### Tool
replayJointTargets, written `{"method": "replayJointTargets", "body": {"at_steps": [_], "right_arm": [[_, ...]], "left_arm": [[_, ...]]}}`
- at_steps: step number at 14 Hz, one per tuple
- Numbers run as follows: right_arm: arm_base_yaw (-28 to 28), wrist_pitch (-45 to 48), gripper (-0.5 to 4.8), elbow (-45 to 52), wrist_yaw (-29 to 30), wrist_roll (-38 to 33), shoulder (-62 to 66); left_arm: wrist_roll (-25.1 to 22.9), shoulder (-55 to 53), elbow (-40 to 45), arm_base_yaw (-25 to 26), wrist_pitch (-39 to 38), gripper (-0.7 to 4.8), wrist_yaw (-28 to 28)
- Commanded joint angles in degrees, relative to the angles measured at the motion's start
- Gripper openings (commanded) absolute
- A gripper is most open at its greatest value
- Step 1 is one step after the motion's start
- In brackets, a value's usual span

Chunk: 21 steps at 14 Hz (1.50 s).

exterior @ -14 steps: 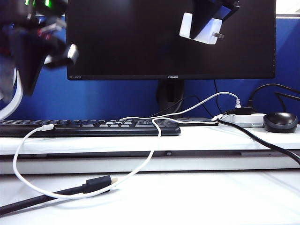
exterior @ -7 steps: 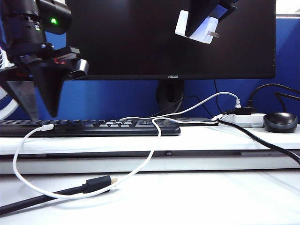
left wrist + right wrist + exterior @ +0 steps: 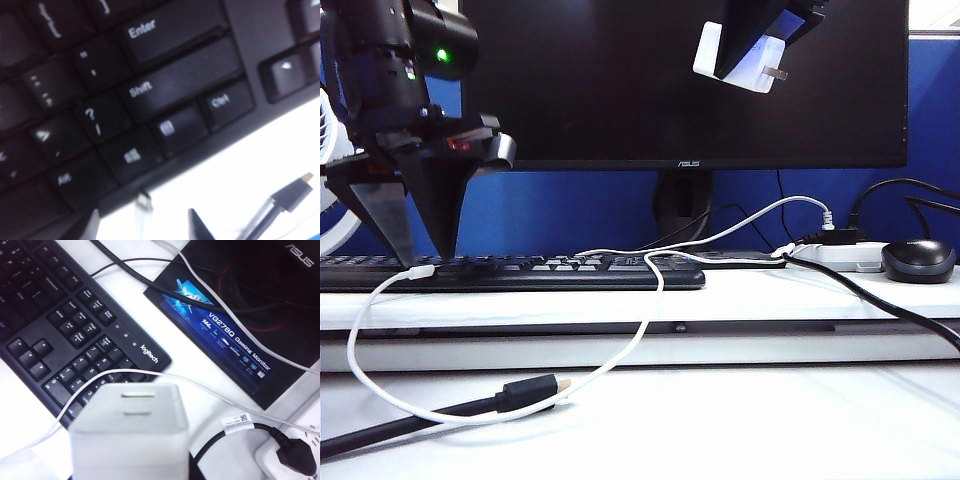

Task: Pick up the Type-C charging cable and the charging base, insert one end of the Type-C charger into the corresponding slot on the base, and finally place the plugged-in charger back on the table.

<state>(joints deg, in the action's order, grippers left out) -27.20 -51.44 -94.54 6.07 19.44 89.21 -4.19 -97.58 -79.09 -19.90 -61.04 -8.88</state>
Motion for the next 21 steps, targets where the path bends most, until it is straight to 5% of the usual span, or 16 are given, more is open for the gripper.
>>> {"method": "replayJointTargets", "body": {"at_steps": [1,13,21], "right_arm": [[-0.04,1.27,-0.01,-0.46,0.28,-0.22,-0.5],[-0.04,2.05,-0.01,-0.46,0.28,-0.22,-0.9],[-0.04,2.01,-0.01,-0.46,0.28,-0.22,-0.92]], "left_arm": [[0.15,-1.79,0.31,-0.04,-0.15,2.36,-0.17],[0.39,-4.79,0.28,-0.09,-6.58,2.36,-1.68],[2.69,-4.79,0.26,-0.11,-0.13,2.36,-1.64]]}}
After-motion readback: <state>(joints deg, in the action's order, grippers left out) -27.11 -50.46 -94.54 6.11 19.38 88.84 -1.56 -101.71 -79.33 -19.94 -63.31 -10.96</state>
